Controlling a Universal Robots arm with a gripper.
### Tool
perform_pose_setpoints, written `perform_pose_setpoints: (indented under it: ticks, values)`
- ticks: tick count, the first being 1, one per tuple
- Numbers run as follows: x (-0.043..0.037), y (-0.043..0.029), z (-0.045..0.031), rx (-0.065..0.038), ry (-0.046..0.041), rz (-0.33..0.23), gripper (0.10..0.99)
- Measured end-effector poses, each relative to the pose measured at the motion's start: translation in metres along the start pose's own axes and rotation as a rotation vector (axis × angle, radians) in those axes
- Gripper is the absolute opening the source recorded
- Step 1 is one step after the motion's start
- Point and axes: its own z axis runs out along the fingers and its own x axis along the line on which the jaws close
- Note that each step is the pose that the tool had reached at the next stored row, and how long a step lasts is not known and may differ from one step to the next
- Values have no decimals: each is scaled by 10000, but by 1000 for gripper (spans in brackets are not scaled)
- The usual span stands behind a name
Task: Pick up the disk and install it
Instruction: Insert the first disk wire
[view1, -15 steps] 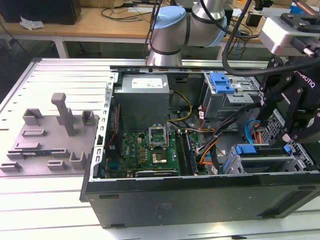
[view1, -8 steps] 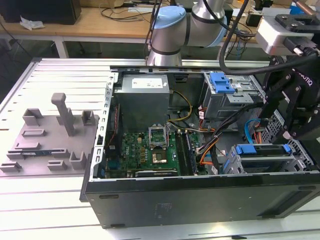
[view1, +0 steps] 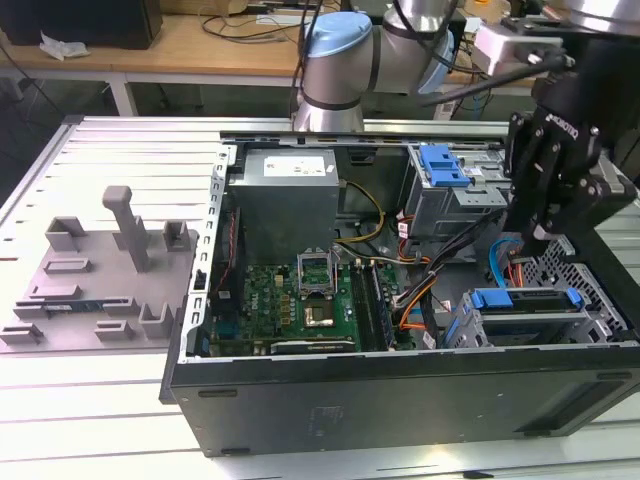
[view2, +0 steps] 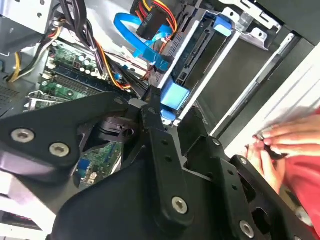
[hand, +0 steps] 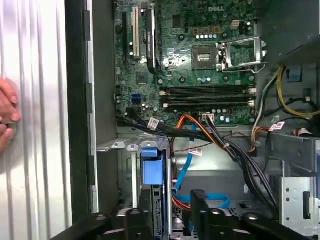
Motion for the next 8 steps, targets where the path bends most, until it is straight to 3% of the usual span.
perform_pose_setpoints:
  ticks: [2, 4, 5, 6, 8]
  values:
    - [-130, 4, -5, 15, 468, 0, 412]
    - [-216, 7, -10, 23, 728, 0, 412]
    - [-286, 9, -15, 30, 935, 0, 412]
    - [-327, 11, -17, 34, 1072, 0, 412]
    - [-429, 14, -24, 46, 1447, -1, 412]
